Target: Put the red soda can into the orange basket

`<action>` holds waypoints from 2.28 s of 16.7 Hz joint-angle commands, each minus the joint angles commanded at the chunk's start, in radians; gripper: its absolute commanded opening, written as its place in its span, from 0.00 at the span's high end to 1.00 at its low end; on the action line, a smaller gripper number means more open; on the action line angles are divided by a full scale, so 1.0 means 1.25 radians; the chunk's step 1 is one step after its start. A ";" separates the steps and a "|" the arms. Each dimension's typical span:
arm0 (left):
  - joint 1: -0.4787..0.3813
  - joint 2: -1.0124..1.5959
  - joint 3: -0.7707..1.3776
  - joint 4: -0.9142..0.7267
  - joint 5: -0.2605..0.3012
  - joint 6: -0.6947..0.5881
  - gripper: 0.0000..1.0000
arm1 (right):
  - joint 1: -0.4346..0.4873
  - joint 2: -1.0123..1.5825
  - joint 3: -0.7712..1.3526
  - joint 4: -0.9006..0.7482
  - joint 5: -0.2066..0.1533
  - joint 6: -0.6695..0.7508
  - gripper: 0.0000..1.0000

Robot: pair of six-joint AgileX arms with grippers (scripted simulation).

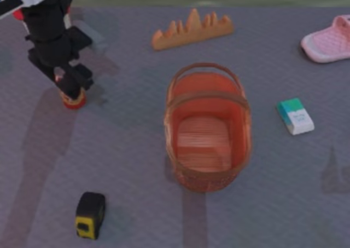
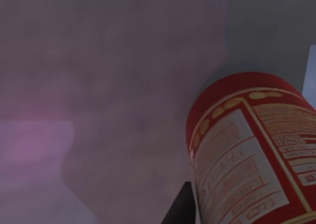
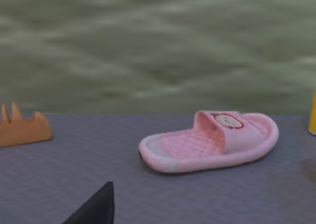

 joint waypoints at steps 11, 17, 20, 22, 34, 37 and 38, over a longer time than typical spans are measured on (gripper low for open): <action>0.001 -0.001 -0.001 0.000 0.000 0.001 1.00 | 0.000 0.000 0.000 0.000 0.000 0.000 0.00; -0.014 -0.020 -0.043 0.121 0.093 -0.039 1.00 | 0.000 0.000 0.000 0.000 0.000 0.000 0.00; -0.030 -0.044 -0.099 0.288 0.209 -0.094 1.00 | 0.000 0.000 0.000 0.000 0.000 0.000 0.00; -0.043 -0.065 -0.150 0.432 0.304 -0.141 1.00 | 0.000 0.000 0.000 0.000 0.000 0.000 0.00; -0.124 -0.250 -0.514 1.368 0.898 -0.444 1.00 | 0.000 0.000 0.000 0.000 0.000 0.000 0.00; -0.135 -0.288 -0.562 1.471 0.978 -0.482 1.00 | 0.000 0.000 0.000 0.000 0.000 0.000 0.00; -0.137 -0.296 -0.571 1.488 0.993 -0.488 1.00 | 0.000 0.000 0.000 0.000 0.000 0.000 0.00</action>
